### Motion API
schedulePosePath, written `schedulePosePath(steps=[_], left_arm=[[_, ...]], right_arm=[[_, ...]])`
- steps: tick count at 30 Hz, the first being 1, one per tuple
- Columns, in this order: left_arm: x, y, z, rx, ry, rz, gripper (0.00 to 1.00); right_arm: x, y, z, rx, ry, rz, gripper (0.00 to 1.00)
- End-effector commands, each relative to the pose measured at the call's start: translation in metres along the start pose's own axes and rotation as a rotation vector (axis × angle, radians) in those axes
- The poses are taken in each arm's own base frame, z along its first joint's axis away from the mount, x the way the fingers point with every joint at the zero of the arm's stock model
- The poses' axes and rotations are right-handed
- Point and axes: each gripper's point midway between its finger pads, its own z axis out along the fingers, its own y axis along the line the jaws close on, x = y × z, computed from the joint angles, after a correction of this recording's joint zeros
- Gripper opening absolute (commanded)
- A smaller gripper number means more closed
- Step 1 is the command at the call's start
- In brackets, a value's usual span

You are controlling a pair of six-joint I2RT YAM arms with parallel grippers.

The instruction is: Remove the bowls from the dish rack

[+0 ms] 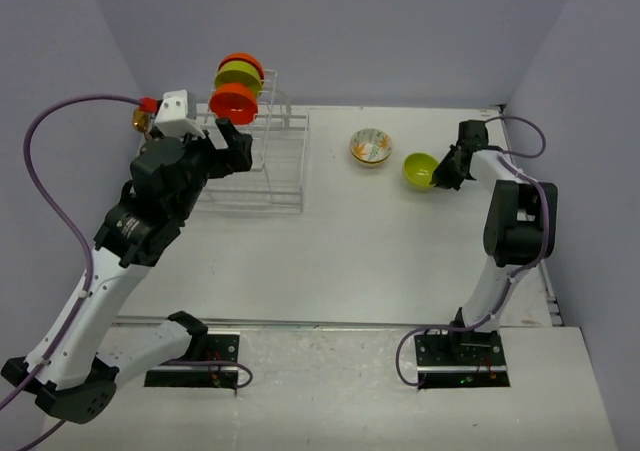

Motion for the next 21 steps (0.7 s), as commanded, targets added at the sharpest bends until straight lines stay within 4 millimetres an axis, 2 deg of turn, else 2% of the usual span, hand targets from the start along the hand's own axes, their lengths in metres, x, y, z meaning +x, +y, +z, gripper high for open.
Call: schedulePosePath(steps=[1, 2, 5, 8, 12, 14, 16, 18, 21], left_arm=[[-0.021, -0.023, -0.027, 0.151, -0.050, -0.120, 1.00], [-0.027, -0.024, -0.036, 0.177, -0.075, -0.130, 1.00], [-0.034, -0.022, -0.044, 0.187, -0.106, -0.127, 1.00], [-0.023, -0.027, -0.040, 0.204, -0.056, -0.106, 1.00], [-0.020, -0.035, -0.035, 0.221, -0.008, -0.108, 1.00], [-0.027, -0.036, -0.037, 0.221, -0.022, -0.113, 1.00], [-0.035, -0.034, -0.039, 0.210, -0.044, -0.117, 1.00], [-0.039, -0.029, -0.041, 0.182, -0.060, -0.143, 1.00], [-0.040, -0.028, -0.038, 0.167, -0.070, -0.184, 1.00]], right_arm=[[-0.028, 0.019, -0.006, -0.016, -0.057, -0.031, 0.00], [-0.026, 0.015, 0.001, 0.010, -0.046, -0.032, 0.00], [-0.036, 0.013, 0.000, 0.037, -0.057, -0.041, 0.03], [-0.035, 0.012, 0.001, 0.047, -0.041, -0.051, 0.12], [-0.033, 0.004, 0.000, 0.082, -0.040, -0.069, 0.27], [-0.030, 0.004, -0.001, 0.079, -0.030, -0.071, 0.27], [-0.028, 0.005, -0.004, 0.064, -0.031, -0.062, 0.28], [-0.027, 0.007, -0.008, 0.057, -0.037, -0.054, 0.35], [-0.034, 0.013, -0.032, 0.024, -0.092, -0.041, 0.46]])
